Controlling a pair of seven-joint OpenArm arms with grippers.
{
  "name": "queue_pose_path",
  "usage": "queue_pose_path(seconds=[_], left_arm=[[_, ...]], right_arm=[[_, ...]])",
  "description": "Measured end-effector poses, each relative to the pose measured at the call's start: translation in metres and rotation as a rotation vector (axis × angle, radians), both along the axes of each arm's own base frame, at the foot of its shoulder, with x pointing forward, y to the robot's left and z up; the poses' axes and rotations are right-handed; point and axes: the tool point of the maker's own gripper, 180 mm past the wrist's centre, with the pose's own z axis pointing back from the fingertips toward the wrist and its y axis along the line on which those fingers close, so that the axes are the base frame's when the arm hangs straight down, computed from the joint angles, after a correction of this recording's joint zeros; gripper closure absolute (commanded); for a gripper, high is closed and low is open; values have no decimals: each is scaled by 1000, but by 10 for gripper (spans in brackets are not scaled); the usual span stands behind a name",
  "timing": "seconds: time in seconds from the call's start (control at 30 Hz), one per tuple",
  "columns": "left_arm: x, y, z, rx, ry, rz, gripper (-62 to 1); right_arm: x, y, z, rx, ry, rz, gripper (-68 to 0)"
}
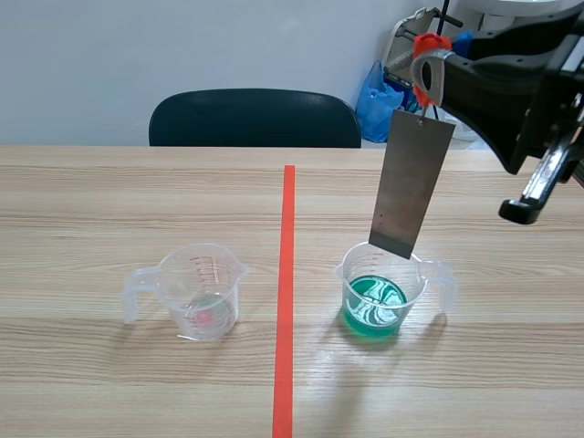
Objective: Do the redox reaction experiment
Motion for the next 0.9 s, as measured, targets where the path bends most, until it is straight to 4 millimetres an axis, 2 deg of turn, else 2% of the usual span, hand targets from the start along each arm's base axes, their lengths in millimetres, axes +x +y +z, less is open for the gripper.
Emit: queue_pose_path(seconds=[0.3, 0.4, 0.43, 0.5, 0.6, 0.67, 0.7, 0.77, 0.9], left_arm=[[3, -2, 9, -17, -49, -10, -623], [8, 1, 17, -29, -94, -4, -623], [10, 2, 19, -30, -103, -4, -604], [17, 8, 23, -35, -120, 1, -458], [35, 12, 22, -42, -135, -34, -181], [51, 14, 16, -43, -126, -63, -53], [58, 13, 14, -48, -120, -91, -27], [73, 10, 6, -55, -88, -152, -27], [106, -6, -1, -230, -9, -245, -27]], right_arm=[[0, 0, 0, 0, 0, 0, -6], [0, 0, 0, -1, 0, 0, -6], [0, 0, 0, -1, 0, 0, -6], [0, 0, 0, -1, 0, 0, -6], [0, 0, 0, -2, 1, -1, -6], [0, 0, -1, -4, 3, -1, -6], [0, 0, -1, -3, 3, -1, -6], [0, 0, -1, -4, 3, -1, -6], [0, 0, -1, -4, 2, -1, -6]])
